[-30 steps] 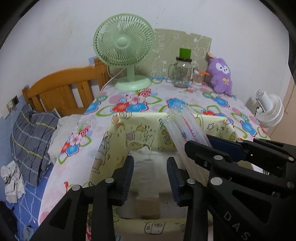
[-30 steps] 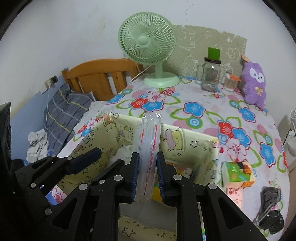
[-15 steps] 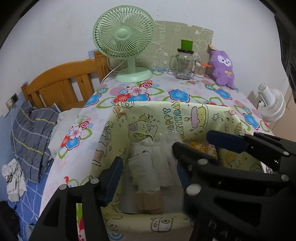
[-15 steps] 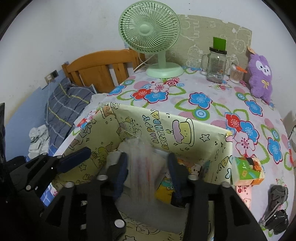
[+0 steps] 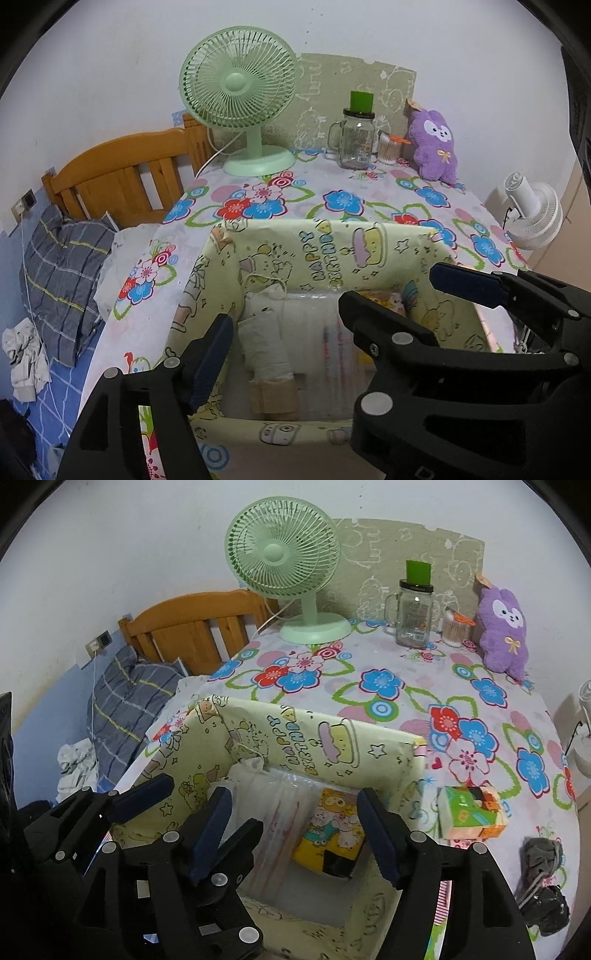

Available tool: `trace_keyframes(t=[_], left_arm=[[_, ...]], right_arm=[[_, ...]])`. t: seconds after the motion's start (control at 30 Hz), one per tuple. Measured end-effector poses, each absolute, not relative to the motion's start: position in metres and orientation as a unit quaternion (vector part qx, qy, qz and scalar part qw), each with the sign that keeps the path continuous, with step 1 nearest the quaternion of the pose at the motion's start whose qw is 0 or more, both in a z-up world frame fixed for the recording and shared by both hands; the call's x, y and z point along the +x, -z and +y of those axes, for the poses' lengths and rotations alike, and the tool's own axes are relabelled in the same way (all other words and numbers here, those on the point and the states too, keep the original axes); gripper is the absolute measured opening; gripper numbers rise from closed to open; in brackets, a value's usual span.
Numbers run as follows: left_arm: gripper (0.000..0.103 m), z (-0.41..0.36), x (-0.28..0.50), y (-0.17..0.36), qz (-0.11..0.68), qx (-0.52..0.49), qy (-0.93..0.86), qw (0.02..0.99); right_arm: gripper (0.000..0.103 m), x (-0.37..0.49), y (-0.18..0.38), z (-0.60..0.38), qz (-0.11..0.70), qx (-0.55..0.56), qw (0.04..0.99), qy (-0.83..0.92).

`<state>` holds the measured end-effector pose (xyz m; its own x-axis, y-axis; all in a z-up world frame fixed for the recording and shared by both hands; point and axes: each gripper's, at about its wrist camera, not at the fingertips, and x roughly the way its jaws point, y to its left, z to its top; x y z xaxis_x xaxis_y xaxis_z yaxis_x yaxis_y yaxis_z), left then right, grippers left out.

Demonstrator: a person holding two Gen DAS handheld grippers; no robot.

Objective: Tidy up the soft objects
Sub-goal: 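Lower the beige roll into the box with left tool while right tool releases the straw pack inside, then withdraw both tools from the box back toward the items on the bed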

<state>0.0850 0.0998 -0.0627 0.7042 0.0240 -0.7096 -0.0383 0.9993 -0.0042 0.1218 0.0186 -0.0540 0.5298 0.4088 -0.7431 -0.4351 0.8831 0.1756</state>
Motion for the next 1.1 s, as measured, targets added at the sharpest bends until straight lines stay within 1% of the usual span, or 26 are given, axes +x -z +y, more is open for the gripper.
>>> trace_keyframes(t=[0.17,0.47,0.57,0.7,0.8,0.97,1.1], left_arm=[[0.080,0.090,0.081,0.055,0.375,-0.009,-0.011,0.927],[0.085,0.067,0.074,0.040,0.356,-0.002,-0.004,0.934],[0.089,0.060,0.072,0.035,0.350,-0.001,-0.006,0.937],[0.091,0.051,0.069,0.027,0.346,-0.010,0.005,0.938],[0.092,0.045,0.067,0.023,0.339,-0.010,0.007,0.941],[0.098,0.030,0.062,0.014,0.324,-0.003,0.011,0.946],[0.100,0.019,0.059,0.008,0.316,0.001,0.016,0.949]], right_arm=[[0.075,0.117,0.045,0.006,0.409,-0.012,0.882,-0.233],[0.080,0.106,0.029,-0.020,0.387,-0.001,0.897,-0.214],[0.083,0.103,0.023,-0.029,0.379,0.002,0.902,-0.206],[0.091,0.097,0.016,-0.041,0.367,0.006,0.910,-0.192],[0.093,0.093,0.009,-0.050,0.358,0.006,0.916,-0.180],[0.095,0.086,0.001,-0.067,0.343,0.010,0.925,-0.165],[0.097,0.082,-0.005,-0.080,0.336,0.014,0.929,-0.154]])
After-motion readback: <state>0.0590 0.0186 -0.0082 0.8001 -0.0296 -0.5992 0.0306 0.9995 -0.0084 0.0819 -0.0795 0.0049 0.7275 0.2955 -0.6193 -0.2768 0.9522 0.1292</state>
